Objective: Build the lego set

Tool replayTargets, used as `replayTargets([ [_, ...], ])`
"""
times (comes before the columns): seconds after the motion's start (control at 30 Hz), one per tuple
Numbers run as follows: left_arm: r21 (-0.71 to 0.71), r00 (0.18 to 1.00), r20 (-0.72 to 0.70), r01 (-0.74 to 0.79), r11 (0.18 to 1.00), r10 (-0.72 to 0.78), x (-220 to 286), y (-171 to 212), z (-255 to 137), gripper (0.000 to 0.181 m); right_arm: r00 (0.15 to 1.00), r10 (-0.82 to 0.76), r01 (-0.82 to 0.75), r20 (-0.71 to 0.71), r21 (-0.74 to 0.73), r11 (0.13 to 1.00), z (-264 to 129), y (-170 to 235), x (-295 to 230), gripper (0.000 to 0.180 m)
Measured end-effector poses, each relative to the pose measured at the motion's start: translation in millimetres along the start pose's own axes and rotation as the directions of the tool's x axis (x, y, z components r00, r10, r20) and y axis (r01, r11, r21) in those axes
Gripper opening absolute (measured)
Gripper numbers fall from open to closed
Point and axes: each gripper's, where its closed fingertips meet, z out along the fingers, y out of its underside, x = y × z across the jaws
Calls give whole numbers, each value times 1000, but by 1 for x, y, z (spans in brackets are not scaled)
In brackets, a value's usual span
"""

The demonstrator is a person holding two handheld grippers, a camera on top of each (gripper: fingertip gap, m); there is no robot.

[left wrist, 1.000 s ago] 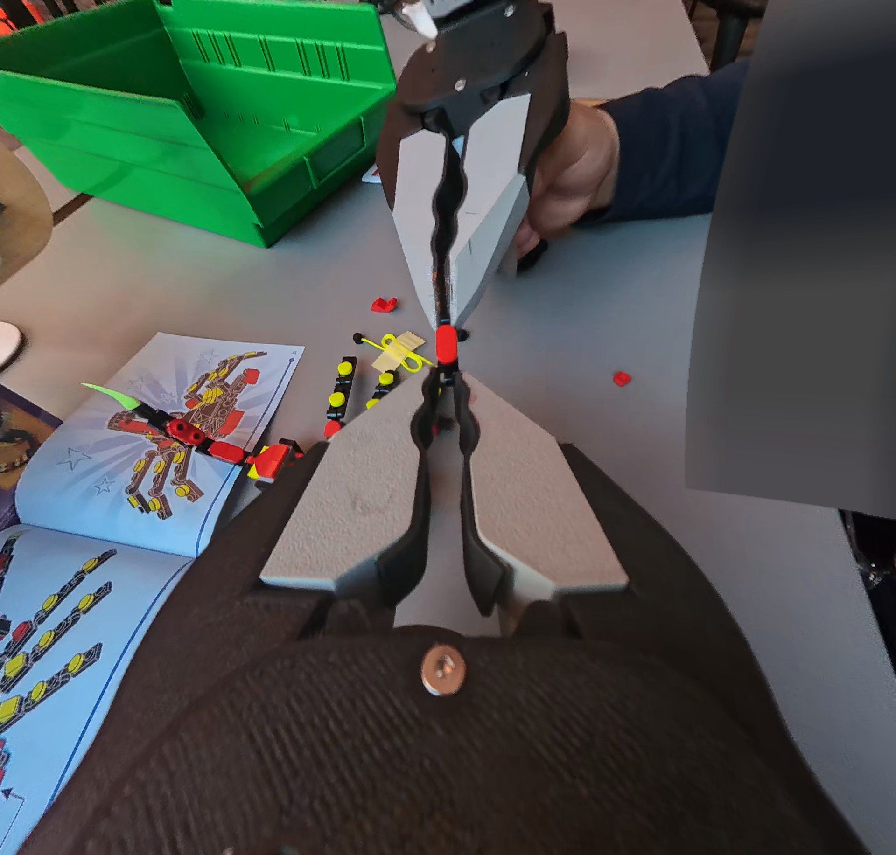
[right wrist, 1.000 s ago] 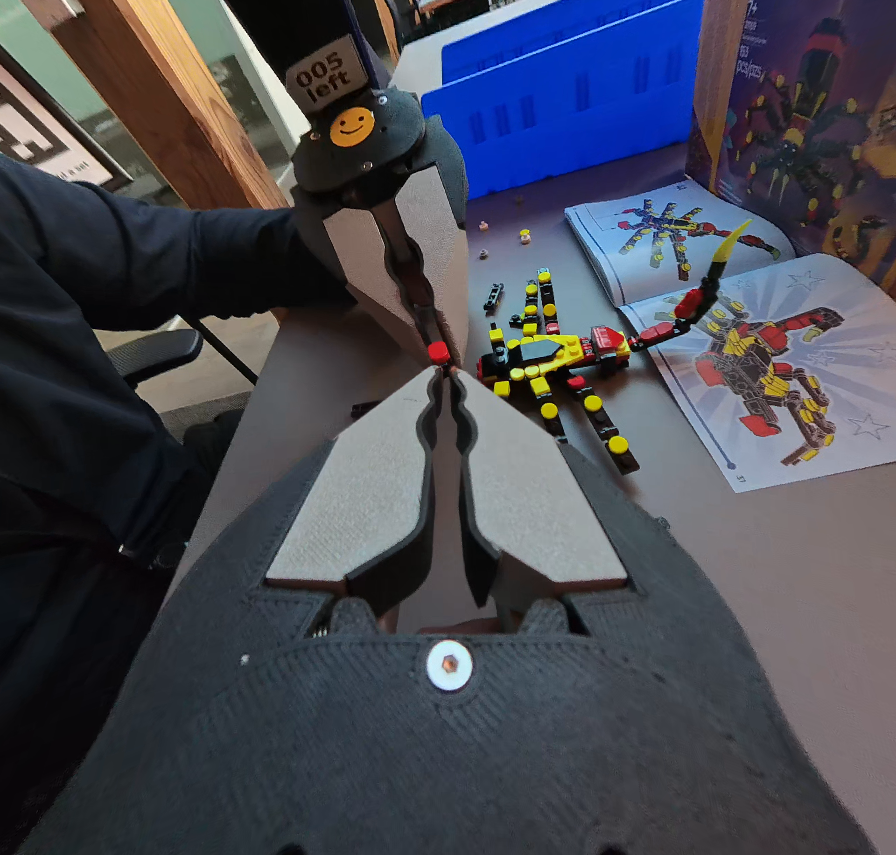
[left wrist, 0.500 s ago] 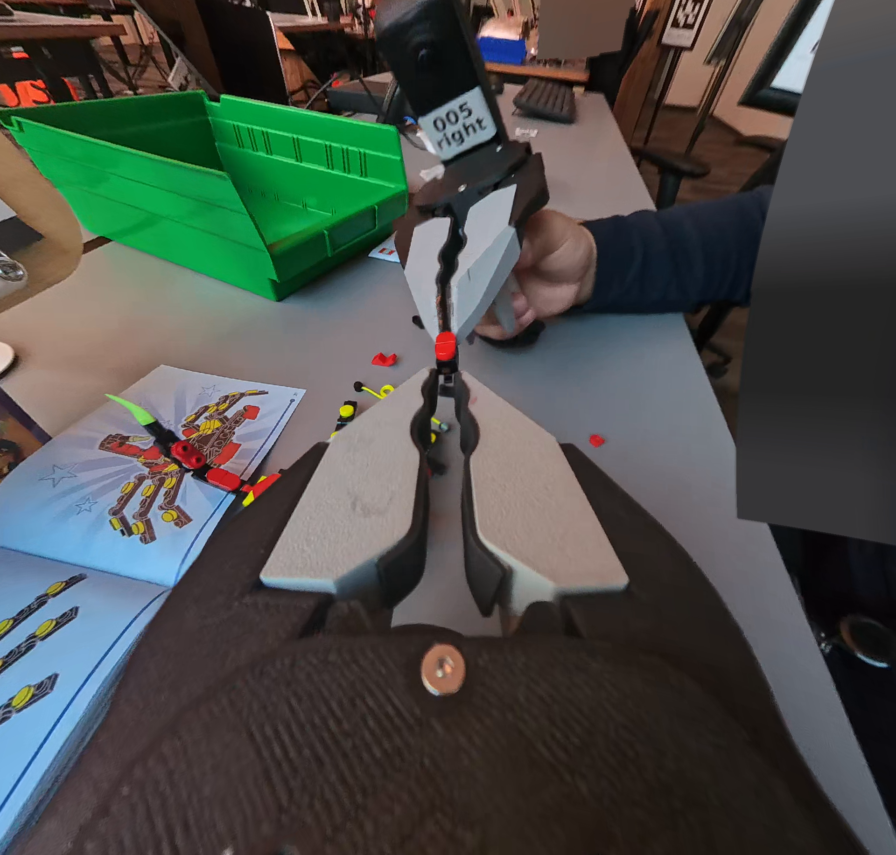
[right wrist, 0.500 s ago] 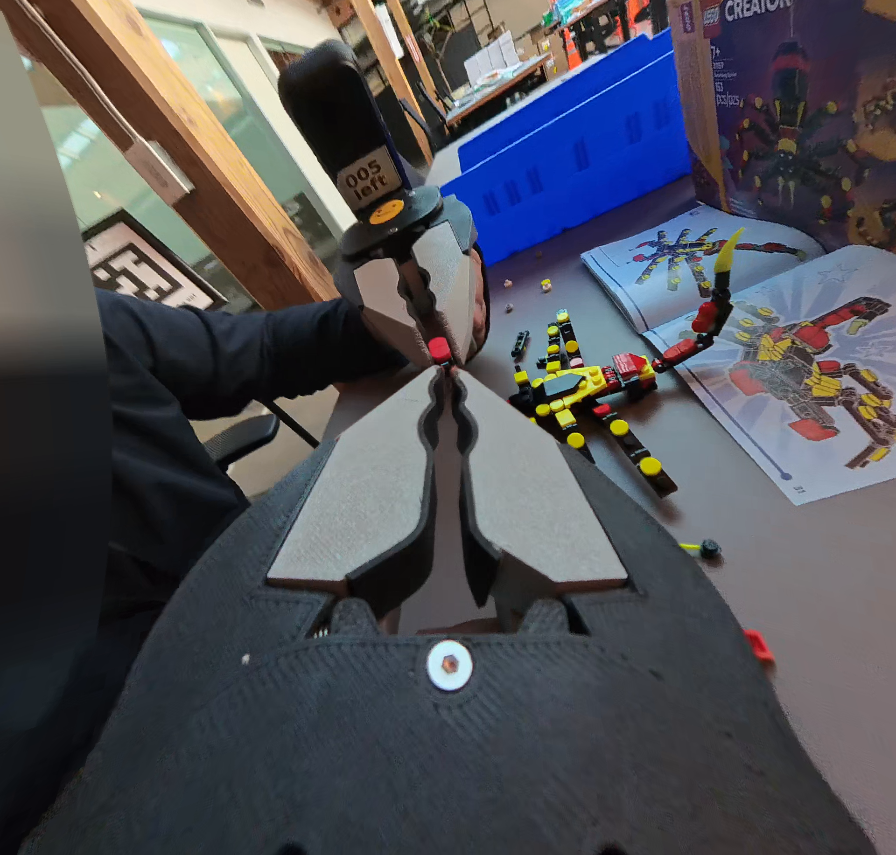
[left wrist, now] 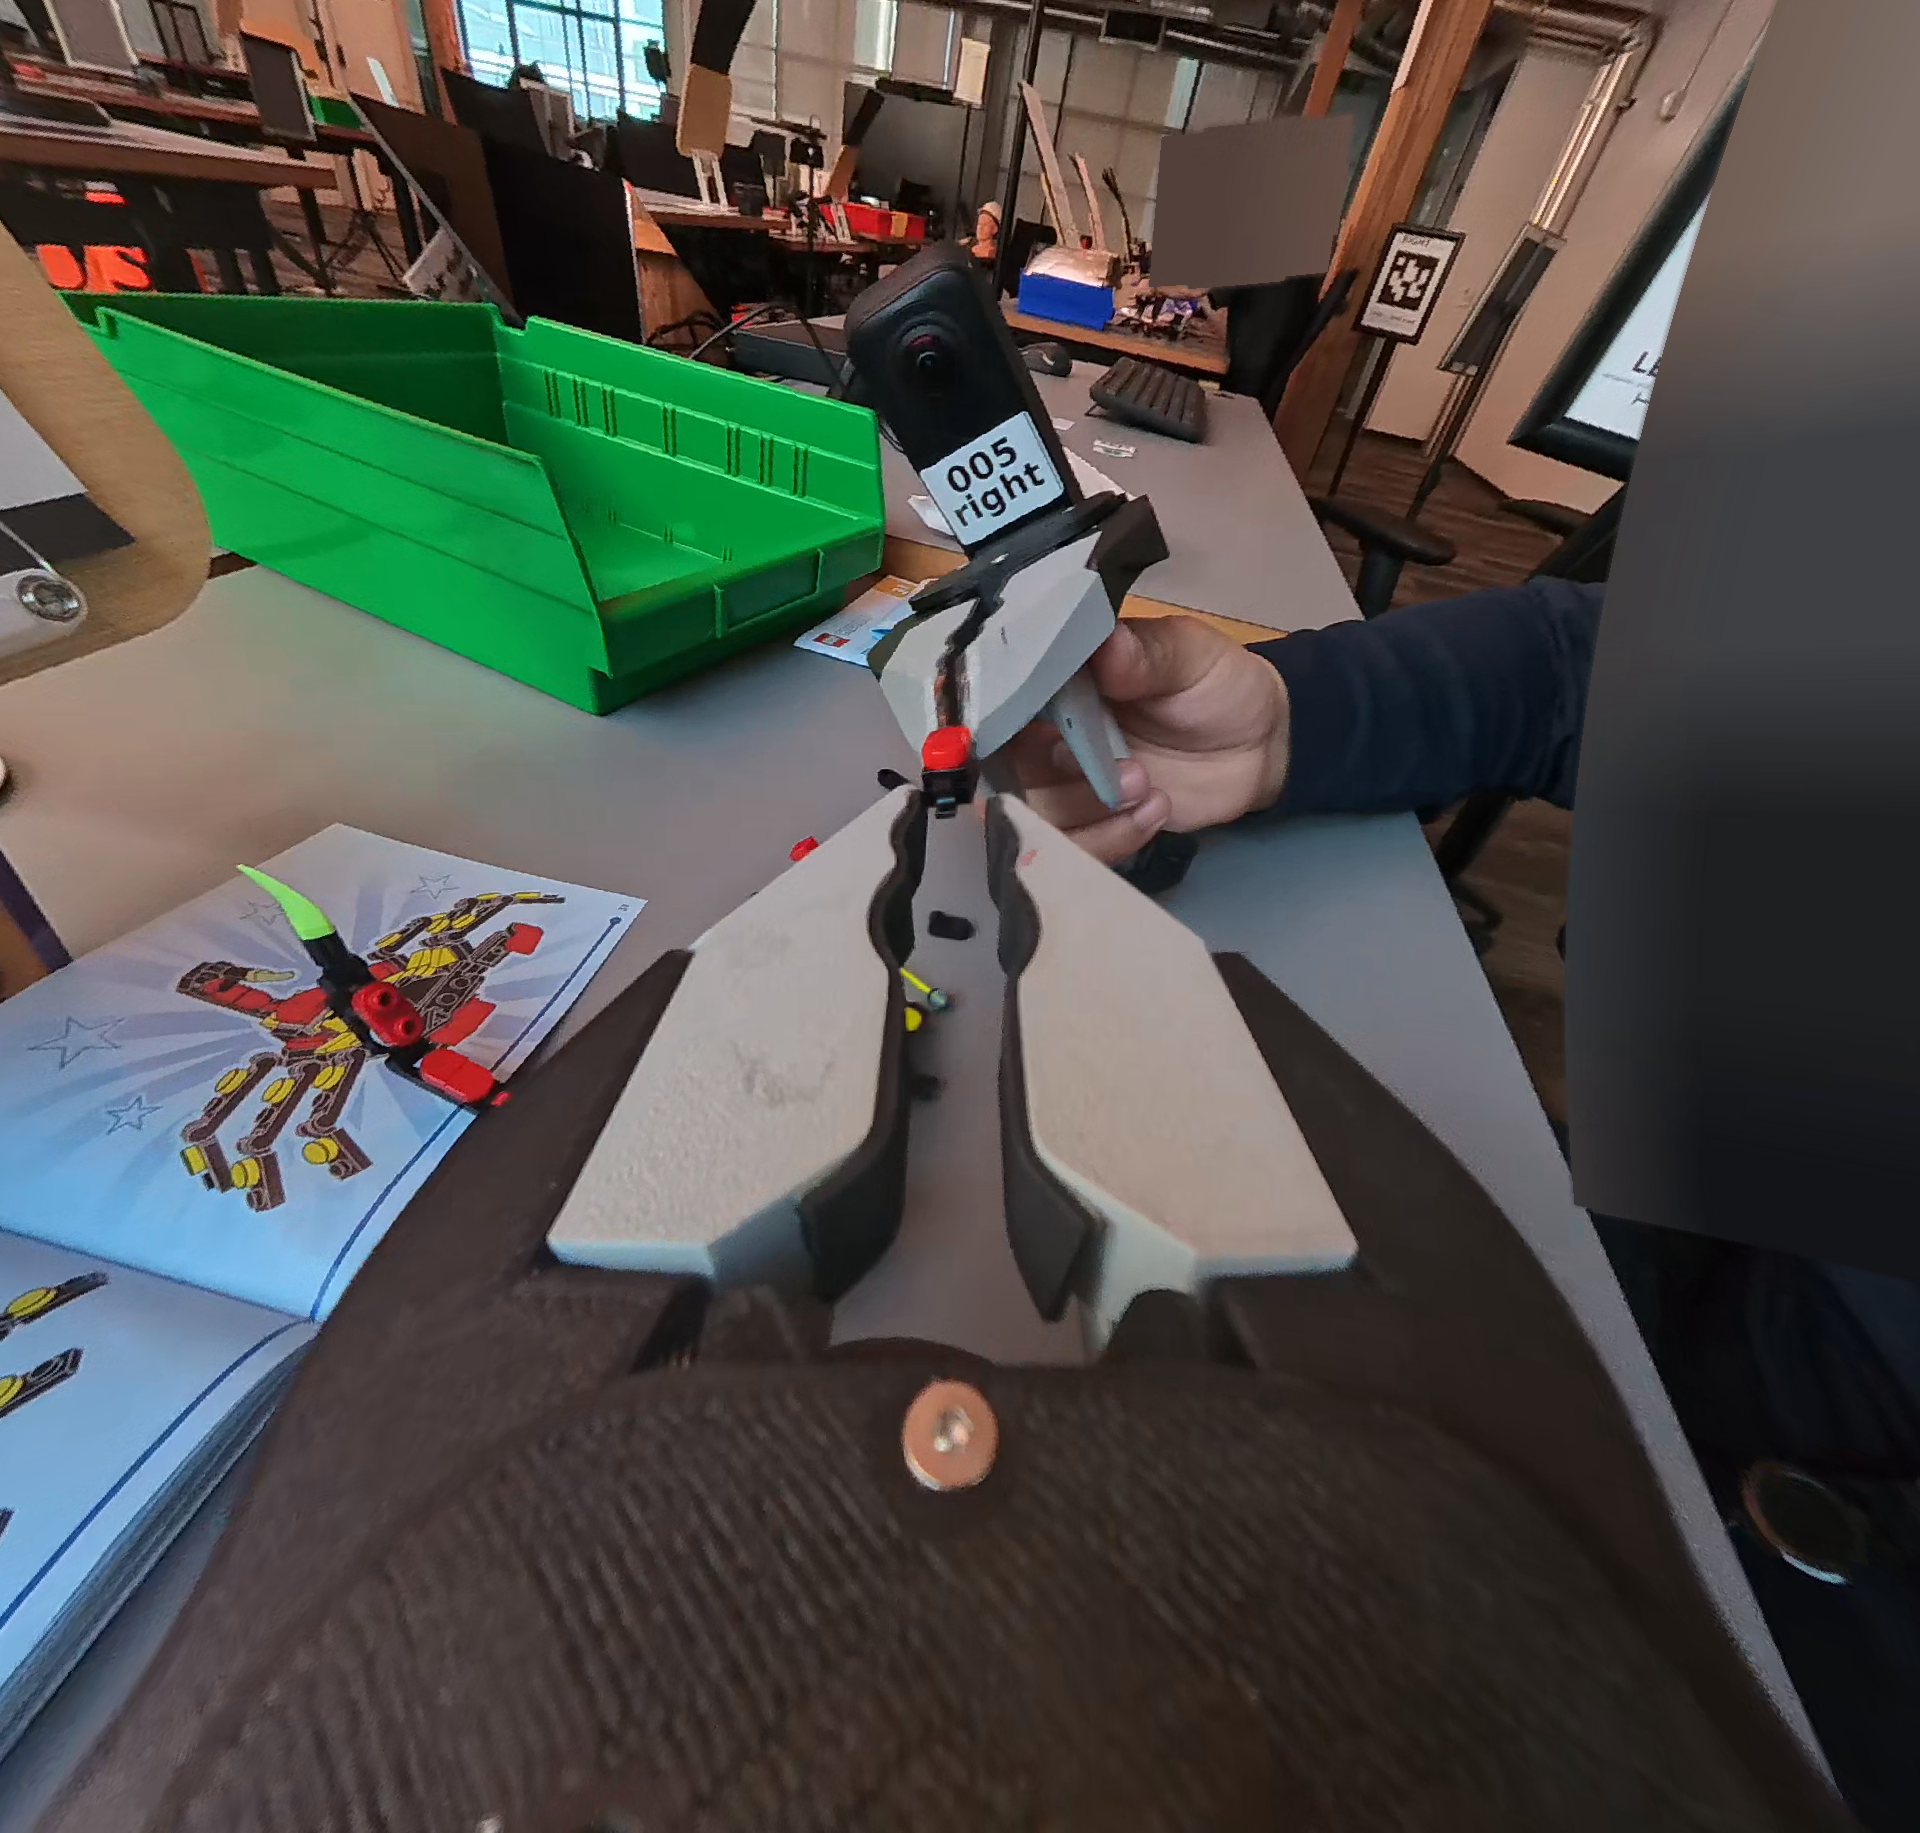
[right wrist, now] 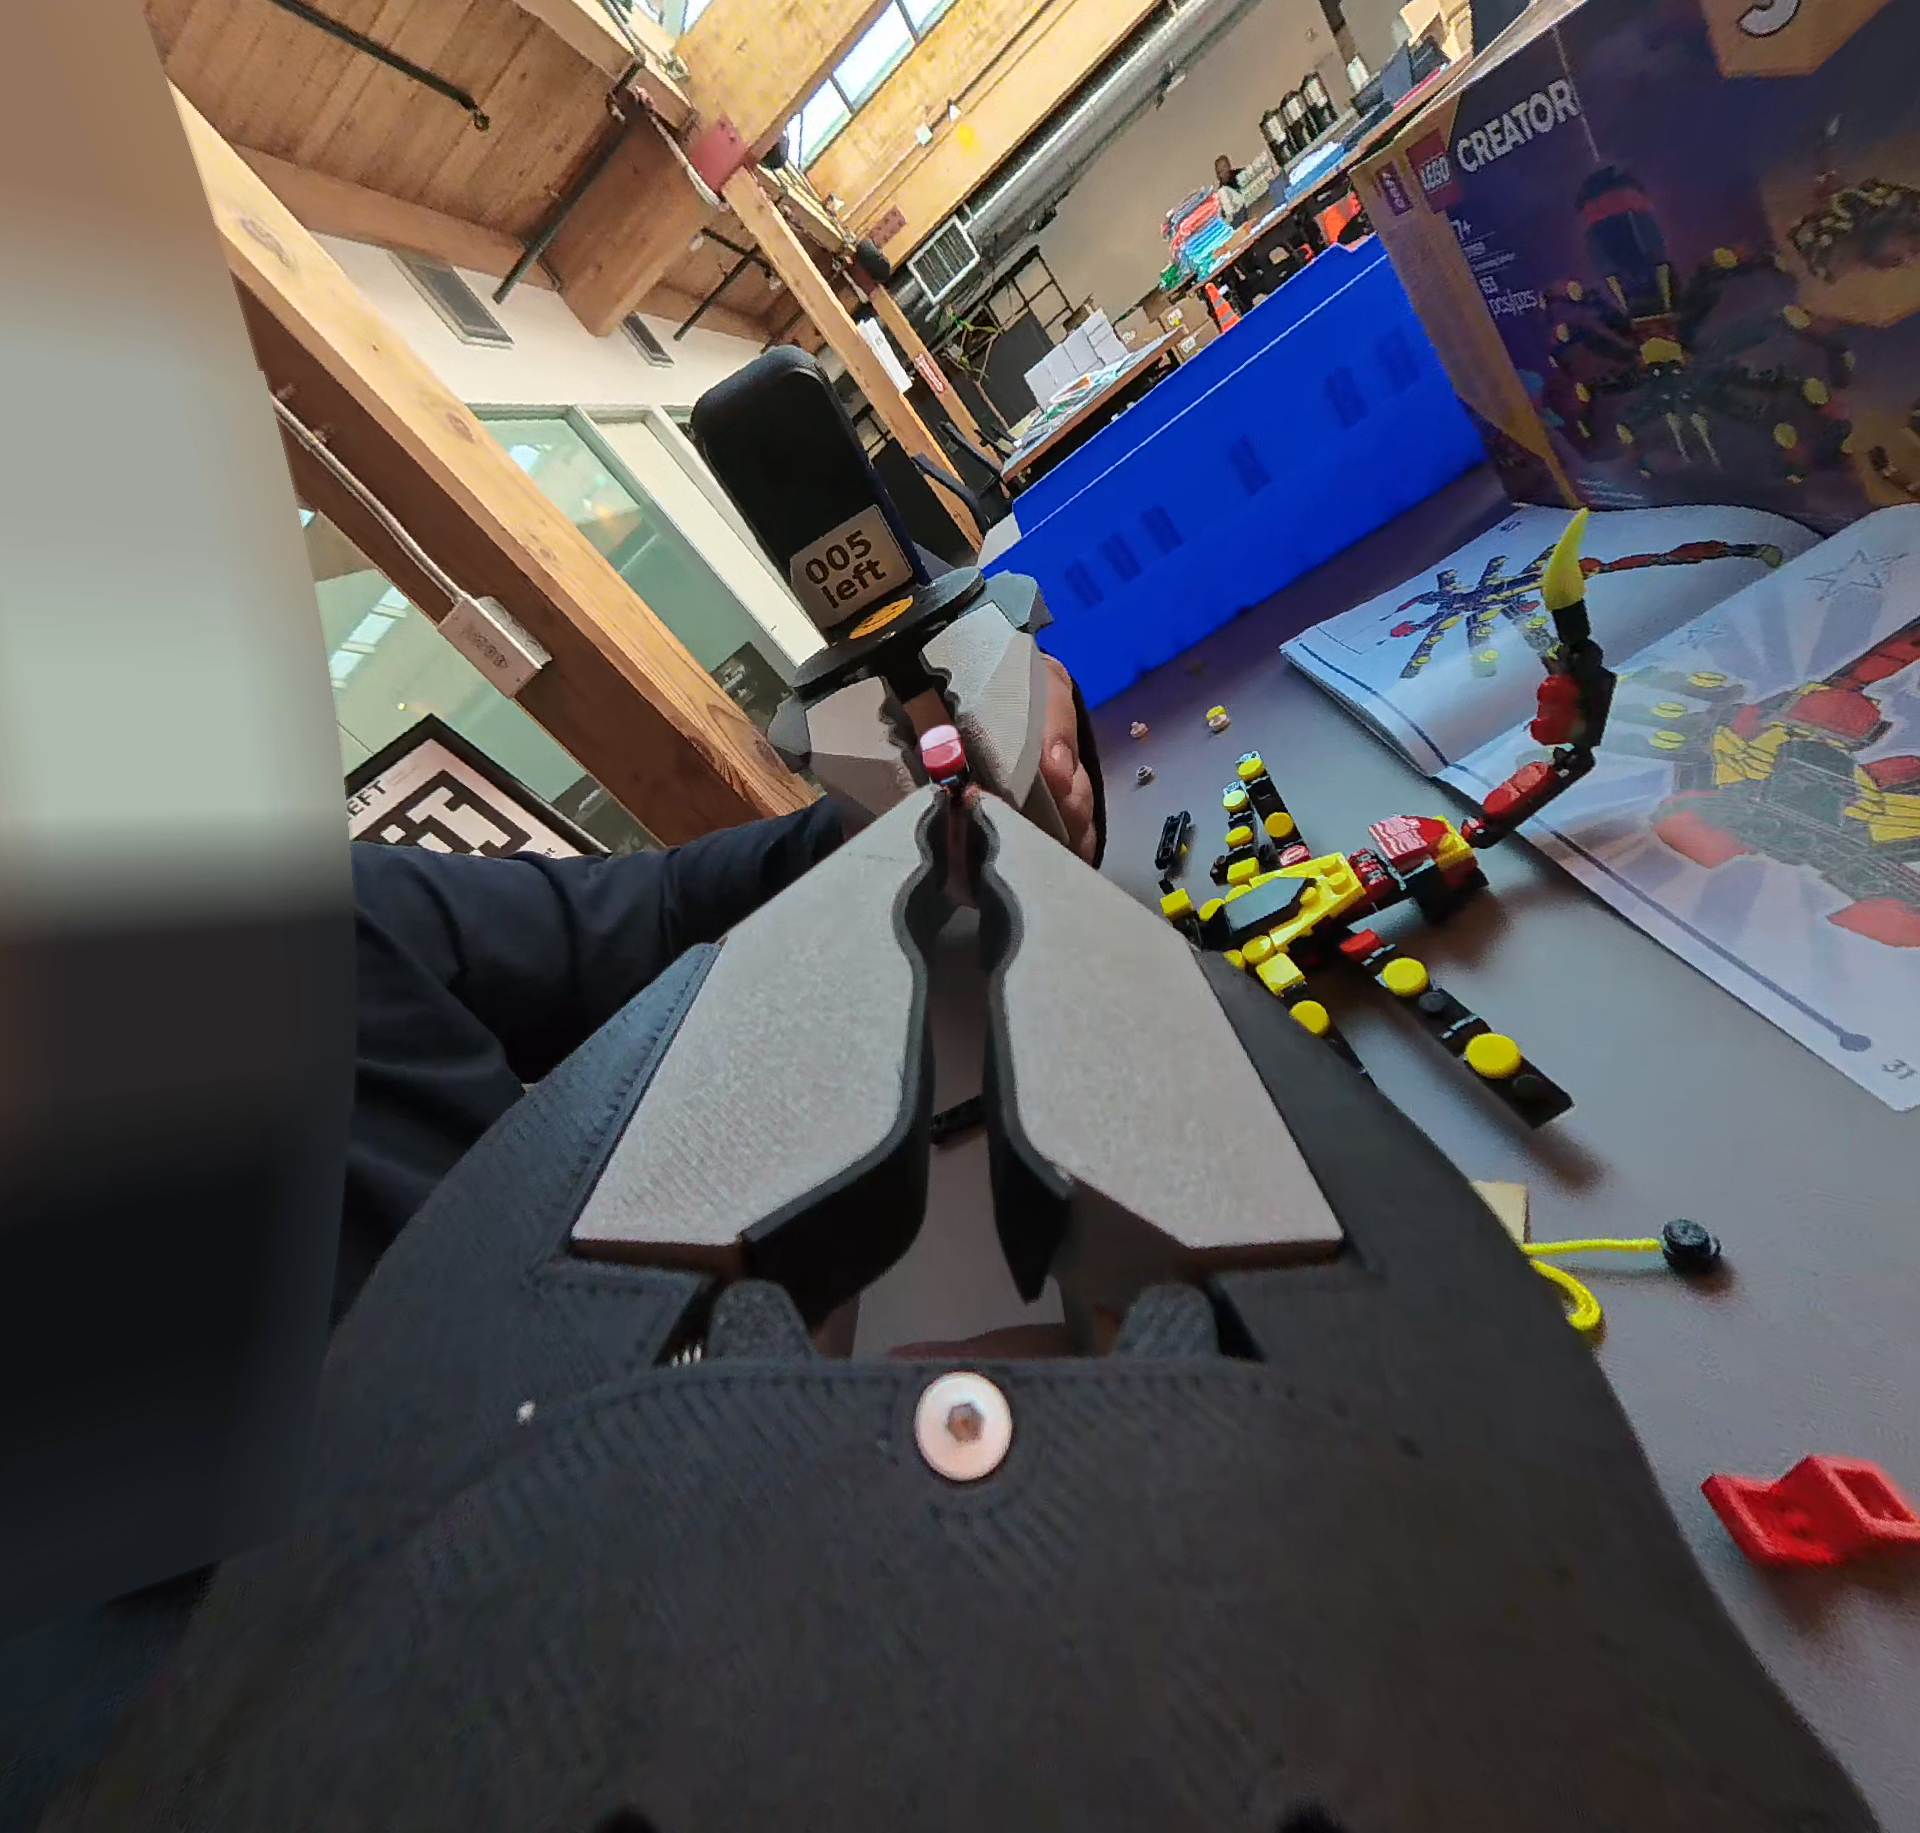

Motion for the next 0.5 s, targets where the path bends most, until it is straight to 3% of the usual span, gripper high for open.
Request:
replayTargets([
  [0.37, 22, 1000, -15, 23, 1000, -22, 0, -2, -1, 5, 1000, 2, -2, -3, 0, 1000, 3, 3, 0, 0],
  [0.5, -44, 998, -36, 50, 998, -52, 1, 7, -1, 4, 989, -135, 128, -62, -99, 987, 2, 11, 4, 0],
])
